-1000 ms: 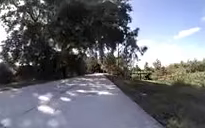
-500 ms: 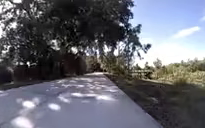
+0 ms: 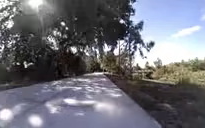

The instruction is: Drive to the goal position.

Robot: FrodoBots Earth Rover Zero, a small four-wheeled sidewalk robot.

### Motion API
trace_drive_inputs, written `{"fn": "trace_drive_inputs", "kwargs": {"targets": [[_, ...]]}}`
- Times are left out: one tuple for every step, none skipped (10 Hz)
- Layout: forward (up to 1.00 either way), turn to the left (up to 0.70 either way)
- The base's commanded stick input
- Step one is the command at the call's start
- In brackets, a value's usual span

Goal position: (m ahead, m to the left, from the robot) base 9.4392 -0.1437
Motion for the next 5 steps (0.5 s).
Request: {"fn": "trace_drive_inputs", "kwargs": {"targets": [[0.85,0.0],[0.85,0.0],[0.85,0.0],[0.85,0.0],[0.85,0.0]]}}
